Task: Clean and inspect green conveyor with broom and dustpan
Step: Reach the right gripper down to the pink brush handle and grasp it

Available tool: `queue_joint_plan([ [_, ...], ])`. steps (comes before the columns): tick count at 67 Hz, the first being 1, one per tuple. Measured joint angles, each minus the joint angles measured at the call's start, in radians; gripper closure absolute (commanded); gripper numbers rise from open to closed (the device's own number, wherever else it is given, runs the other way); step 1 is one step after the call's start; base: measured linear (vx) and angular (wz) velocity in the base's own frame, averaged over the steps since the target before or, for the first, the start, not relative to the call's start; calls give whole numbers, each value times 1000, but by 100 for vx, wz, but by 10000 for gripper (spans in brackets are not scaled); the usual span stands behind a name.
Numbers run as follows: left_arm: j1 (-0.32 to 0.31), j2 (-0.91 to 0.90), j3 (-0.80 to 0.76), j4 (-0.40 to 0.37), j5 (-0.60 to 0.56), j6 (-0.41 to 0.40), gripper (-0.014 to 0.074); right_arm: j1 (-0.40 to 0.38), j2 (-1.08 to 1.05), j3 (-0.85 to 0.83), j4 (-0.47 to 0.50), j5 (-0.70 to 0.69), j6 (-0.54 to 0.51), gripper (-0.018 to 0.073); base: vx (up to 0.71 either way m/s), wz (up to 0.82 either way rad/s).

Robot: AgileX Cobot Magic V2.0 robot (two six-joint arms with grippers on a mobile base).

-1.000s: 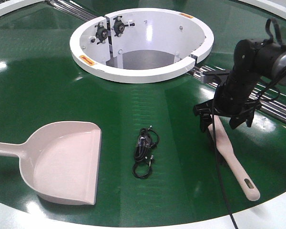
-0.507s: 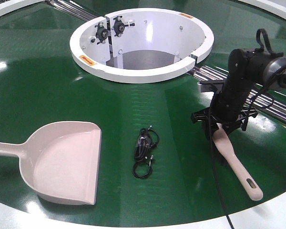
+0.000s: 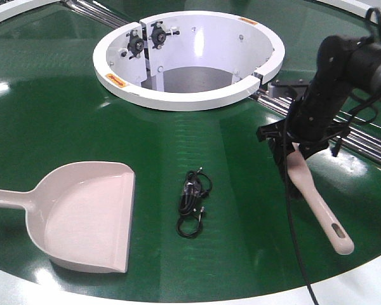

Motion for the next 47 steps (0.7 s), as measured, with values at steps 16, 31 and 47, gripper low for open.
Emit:
queue_joint_plan([
  [16,0,0,0,0,5,86,7,0,-134,181,-4,8,-1,566,0,0],
  [31,0,0,0,0,8,160,7,0,-180,231,-13,10,-1,564,0,0],
  [47,0,0,0,5,20,354,7,0,-200,231,-13,10,-1,564,0,0],
])
